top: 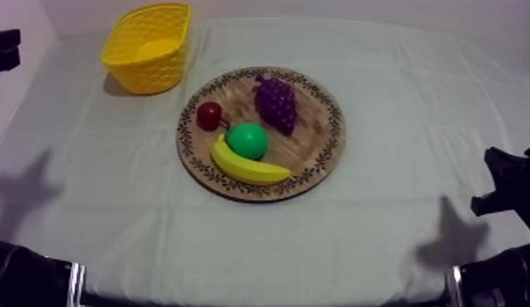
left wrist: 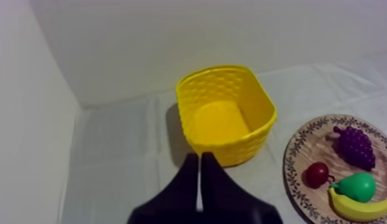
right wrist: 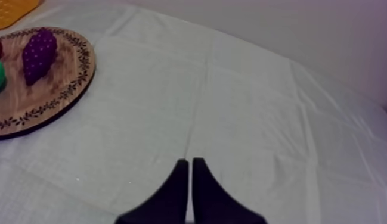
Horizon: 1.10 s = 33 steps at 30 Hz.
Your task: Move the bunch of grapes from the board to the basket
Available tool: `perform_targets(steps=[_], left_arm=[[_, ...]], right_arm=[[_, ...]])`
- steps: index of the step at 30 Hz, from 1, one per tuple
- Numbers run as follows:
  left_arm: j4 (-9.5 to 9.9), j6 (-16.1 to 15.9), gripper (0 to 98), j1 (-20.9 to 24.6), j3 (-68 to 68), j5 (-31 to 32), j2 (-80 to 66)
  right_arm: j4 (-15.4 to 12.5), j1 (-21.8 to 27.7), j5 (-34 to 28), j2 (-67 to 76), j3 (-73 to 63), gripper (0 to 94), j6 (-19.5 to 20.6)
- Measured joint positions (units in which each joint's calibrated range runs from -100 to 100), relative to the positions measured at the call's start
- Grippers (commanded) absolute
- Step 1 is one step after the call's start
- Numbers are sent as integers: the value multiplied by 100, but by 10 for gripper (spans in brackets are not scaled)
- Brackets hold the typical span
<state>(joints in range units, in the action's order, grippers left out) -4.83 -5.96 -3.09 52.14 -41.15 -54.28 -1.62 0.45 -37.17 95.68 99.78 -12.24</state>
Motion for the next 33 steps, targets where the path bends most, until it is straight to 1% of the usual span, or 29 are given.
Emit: perform_targets(steps=[3,5,10,14,22,25,31,33], left_arm=[[-122,-171,0,-5,-209,-113,221],[-163,-281,0,-34,-389,-256,371],[-191,-483,0,-185,-878,-673,718],[-196,-556,0,-355,-1300,-940,1036],[-185,-646,0,-592,-1853,-1023,1610],[-72,-632,0,-703,-2089,-1110,1846],[368,-352,0,-1114,-2623,-1296,2406],[483,-256,0,-1277,-2783,-1348,2598]], right_arm=[[0,0,0,0,0,5,0],[0,0,0,0,0,5,0],[0,0,0,0,0,5,0],[0,0,0,0,0,5,0],[0,0,0,0,0,5,0],[0,0,0,0,0,5,0],[0,0,0,0,0,5,3],[0,0,0,0,0,5,3]])
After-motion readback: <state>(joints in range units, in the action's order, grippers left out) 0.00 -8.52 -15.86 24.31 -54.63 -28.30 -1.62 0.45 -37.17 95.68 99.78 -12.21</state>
